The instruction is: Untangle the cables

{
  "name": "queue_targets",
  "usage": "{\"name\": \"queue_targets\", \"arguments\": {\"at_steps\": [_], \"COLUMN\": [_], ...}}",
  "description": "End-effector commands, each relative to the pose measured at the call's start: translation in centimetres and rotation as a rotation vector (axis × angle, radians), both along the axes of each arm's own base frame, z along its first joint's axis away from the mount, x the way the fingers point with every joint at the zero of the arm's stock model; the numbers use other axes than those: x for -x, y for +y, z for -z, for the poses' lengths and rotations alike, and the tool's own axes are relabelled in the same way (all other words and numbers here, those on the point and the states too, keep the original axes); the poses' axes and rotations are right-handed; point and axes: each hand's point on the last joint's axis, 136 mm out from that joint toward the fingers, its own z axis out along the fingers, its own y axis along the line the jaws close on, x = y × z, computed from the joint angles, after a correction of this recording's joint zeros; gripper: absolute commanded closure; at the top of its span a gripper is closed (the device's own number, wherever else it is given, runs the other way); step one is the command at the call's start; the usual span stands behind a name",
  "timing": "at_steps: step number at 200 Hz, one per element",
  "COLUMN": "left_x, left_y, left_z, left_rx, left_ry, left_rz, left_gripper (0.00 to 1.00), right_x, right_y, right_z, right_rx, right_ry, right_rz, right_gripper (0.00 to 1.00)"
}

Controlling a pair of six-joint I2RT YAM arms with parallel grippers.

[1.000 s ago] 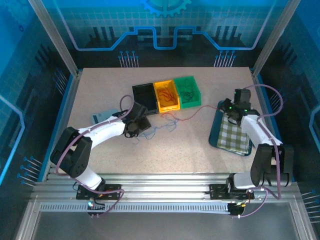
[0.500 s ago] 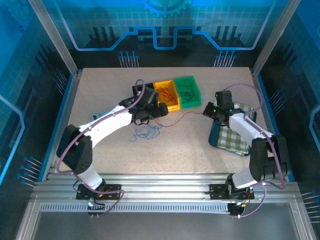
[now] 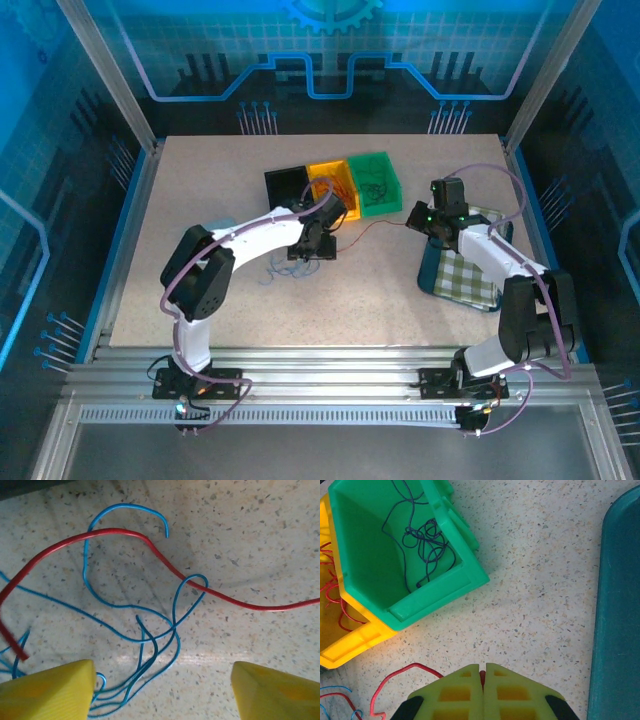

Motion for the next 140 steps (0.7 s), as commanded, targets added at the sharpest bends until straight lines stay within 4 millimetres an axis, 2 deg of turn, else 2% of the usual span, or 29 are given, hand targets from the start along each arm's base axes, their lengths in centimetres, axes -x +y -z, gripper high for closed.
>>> {"name": "queue_targets", "arguments": {"at_steps": [1,37,53,62,85,109,140], "left_x": [-0.6,-0.6,-0.2,0.0,0.8,1.9,2.8], "left_y": [0.1,1.1,1.5,1.6,2.2,4.0,6.9], "left_z": [2.2,4.5,5.2,5.5,6.1,6.6,6.3], "left_rx": [-0.022,-0.082,-0.096,-0.095,-0.099,-0.05,0.108], "left_ry": [-0.021,-0.009,0.002,0.008,0.029,0.046,0.019], "left_rz": [0.008,-0.024,-0.04,-0.042,-0.065,-0.179,-0.409], "left_gripper": [0.32,0.44,0.57,0.66,1.0,1.0,1.0], "right_x": [-0.5,-0.5,-0.5,-0.5,-0.6,-0.5,0.6], "right_y": [0.1,0.1,0.1,0.0,-0.5,-2.8,-8.4], "right_z": [-0.6,-0.7,-0.8,-0.9,-1.1,-1.4,-1.8], "right_rx": [0.0,0.003,0.008,0.011,0.022,0.041,0.09], "right_ry": [-0.021,-0.023,-0.025,-0.027,-0.033,-0.027,0.004], "right_rz": [-0.014,-0.021,-0.023,-0.021,-0.004,0.068,0.24], "right_gripper": [1.0,1.0,1.0,1.0,1.0,1.0,1.0]}}
